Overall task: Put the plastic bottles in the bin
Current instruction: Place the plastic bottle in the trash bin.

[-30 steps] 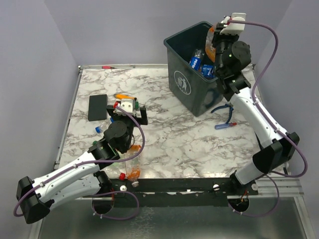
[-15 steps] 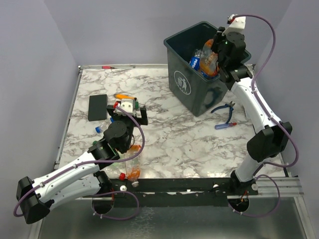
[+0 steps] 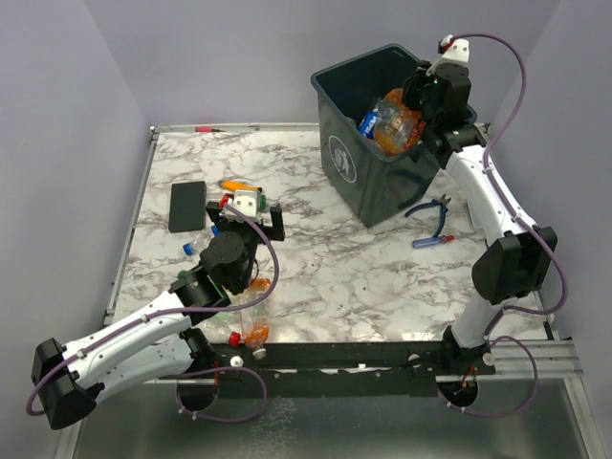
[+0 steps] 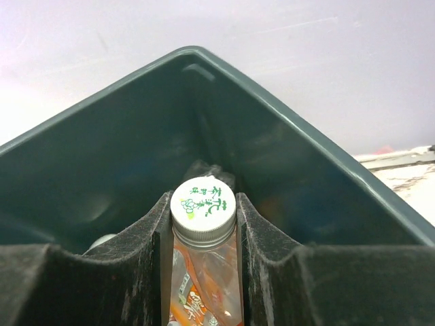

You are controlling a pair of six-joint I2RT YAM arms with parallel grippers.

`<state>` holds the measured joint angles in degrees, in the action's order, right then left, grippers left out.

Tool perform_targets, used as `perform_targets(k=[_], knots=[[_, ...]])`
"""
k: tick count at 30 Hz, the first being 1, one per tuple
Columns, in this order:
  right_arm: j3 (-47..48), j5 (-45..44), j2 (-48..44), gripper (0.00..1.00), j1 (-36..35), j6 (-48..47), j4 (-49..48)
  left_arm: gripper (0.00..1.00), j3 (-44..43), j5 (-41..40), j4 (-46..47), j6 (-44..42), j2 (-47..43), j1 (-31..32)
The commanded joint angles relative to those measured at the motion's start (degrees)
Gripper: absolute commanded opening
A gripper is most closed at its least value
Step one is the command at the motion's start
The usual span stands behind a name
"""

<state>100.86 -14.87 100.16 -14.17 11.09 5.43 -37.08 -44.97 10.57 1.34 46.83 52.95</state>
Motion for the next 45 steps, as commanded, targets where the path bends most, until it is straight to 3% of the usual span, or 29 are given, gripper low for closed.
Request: perform_targets(k=[1, 3, 6, 12, 19, 24, 32, 34, 35, 36, 40, 41, 45], knots=[[-0.6, 14.3, 1.1, 0.01, 0.3, 8.9, 5.6, 0.99, 0.3, 1.4, -0.2, 0.6, 0.1, -0.1], [-0.4, 20.7, 0.8, 0.01, 1.6, 11.9, 4.4, 0.99, 0.3, 1.5, -0.2, 0.6, 0.1, -0.1], [-1.2, 22.4, -1.0, 0.01, 1.7, 13.4, 1.2, 0.99, 0.3, 1.5, -0.2, 0.6, 0.2, -0.1], [-3.0, 12.7, -5.5, 0.00, 1.7, 9.5, -4.7, 0.99, 0.3, 1.4, -0.3, 0.7, 0.3, 0.0], [-4.6, 8.5, -4.6, 0.01, 1.7, 4.8, -24.1, 0.99, 0.2, 1.7, -0.3, 0.8, 0.9, 0.0], [4.0, 13.2, 3.8, 0.01, 1.6, 4.7, -19.8, 0.99, 0.3, 0.9, -0.3, 0.2, 1.0, 0.0], [0.5, 24.3, 7.9, 0.01, 1.4, 0.9, -20.4, 0.99, 0.3, 1.0, -0.3, 0.0, 2.2, 0.0], [3.2, 28.3, 9.5, 0.11, 1.4, -0.2, -15.3, 0.99, 0.2, 1.2, -0.3, 0.0, 2.5, 0.0], [4.7, 29.6, 10.1, 0.22, 1.5, -0.2, -12.4, 0.99, 0.2, 1.2, -0.2, 0.0, 2.7, 0.0], [5.6, 29.9, 10.4, 0.40, 1.4, 0.3, -10.3, 0.99, 0.2, 1.1, -0.3, 0.0, 2.9, 0.0], [2.2, 27.7, 6.5, 0.94, 1.4, 3.6, -11.7, 0.99, 0.1, 1.3, -0.2, 0.0, 3.3, 0.0], [2.3, 27.5, 5.7, 0.99, 1.4, 4.1, -11.5, 0.99, 0.2, 1.4, -0.3, 0.0, 3.4, 0.0], [3.5, 27.1, 2.2, 1.00, 1.1, 5.8, -8.5, 0.99, 0.1, 1.6, -0.3, 0.1, 3.4, 0.0]])
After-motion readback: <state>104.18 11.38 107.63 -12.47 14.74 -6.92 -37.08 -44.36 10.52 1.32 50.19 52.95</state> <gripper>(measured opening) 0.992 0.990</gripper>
